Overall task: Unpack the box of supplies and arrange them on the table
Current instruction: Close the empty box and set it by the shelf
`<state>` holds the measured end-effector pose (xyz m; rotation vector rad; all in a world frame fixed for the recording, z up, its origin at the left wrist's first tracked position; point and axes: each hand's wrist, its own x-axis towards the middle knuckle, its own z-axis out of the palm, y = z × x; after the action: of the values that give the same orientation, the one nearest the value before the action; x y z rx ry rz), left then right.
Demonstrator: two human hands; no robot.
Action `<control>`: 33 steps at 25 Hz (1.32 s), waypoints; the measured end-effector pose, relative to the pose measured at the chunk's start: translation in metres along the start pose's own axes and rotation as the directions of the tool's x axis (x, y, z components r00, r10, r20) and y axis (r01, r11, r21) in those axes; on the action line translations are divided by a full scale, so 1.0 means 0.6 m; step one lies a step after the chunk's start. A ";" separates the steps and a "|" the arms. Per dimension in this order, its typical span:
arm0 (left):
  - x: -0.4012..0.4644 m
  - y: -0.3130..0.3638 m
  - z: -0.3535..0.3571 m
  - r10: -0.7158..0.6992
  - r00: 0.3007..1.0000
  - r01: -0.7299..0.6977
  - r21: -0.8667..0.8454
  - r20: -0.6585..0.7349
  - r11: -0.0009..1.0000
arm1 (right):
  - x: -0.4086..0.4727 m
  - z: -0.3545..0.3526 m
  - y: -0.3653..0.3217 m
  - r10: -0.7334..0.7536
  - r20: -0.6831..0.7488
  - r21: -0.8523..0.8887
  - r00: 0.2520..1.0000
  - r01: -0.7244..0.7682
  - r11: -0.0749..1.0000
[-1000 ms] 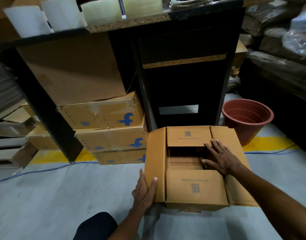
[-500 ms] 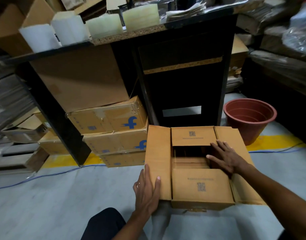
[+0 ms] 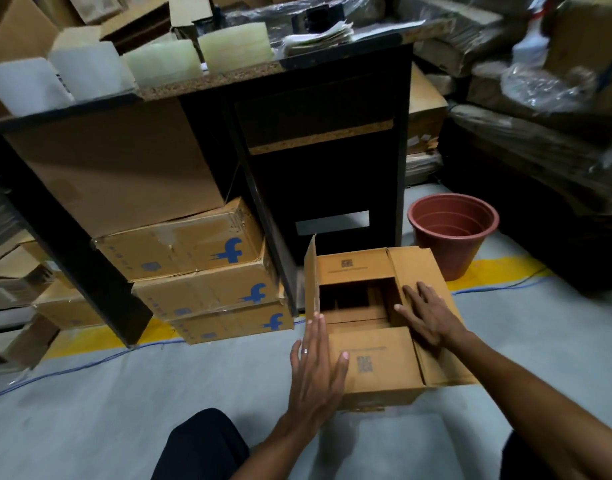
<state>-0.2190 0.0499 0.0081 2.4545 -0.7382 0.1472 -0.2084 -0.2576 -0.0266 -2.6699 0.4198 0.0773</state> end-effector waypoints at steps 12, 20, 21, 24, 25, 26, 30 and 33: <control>0.019 0.006 0.104 0.011 0.964 -0.027 0.055 0.267 0.998 | -0.043 -0.030 0.036 0.263 -0.054 0.228 0.963 -0.244 0.943; 0.024 -0.018 0.113 0.003 0.949 -0.028 0.073 0.317 0.997 | -0.062 -0.031 0.015 0.262 0.012 0.155 0.965 -0.261 0.953; 0.026 -0.021 0.112 0.005 0.946 -0.029 0.068 0.324 0.997 | -0.064 -0.035 0.009 0.244 -0.010 0.144 0.970 -0.240 0.960; 0.031 -0.031 0.110 0.022 0.940 -0.042 0.052 0.340 0.998 | -0.067 -0.043 -0.005 0.255 -0.154 0.147 0.955 -0.233 0.961; 0.031 -0.035 0.110 0.033 0.943 -0.053 0.053 0.332 0.997 | -0.071 -0.045 -0.012 0.246 -0.187 0.116 0.951 -0.227 0.967; 0.029 -0.039 0.111 0.045 0.945 -0.067 0.057 0.324 0.996 | -0.075 -0.044 -0.019 0.225 -0.218 0.070 0.950 -0.214 0.974; 0.024 -0.046 0.114 0.078 0.953 -0.095 0.045 0.293 0.994 | -0.099 -0.039 -0.082 0.054 -0.384 -0.014 0.922 -0.064 0.998; 0.024 -0.047 0.113 0.065 0.969 -0.077 0.041 0.238 0.996 | -0.108 -0.020 -0.125 -0.104 -0.376 0.084 0.921 0.145 0.986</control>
<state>-0.1957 0.0253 -0.0589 2.5213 -0.9357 -0.1044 -0.2474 -0.1801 0.0226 -2.5907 0.3544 -0.4832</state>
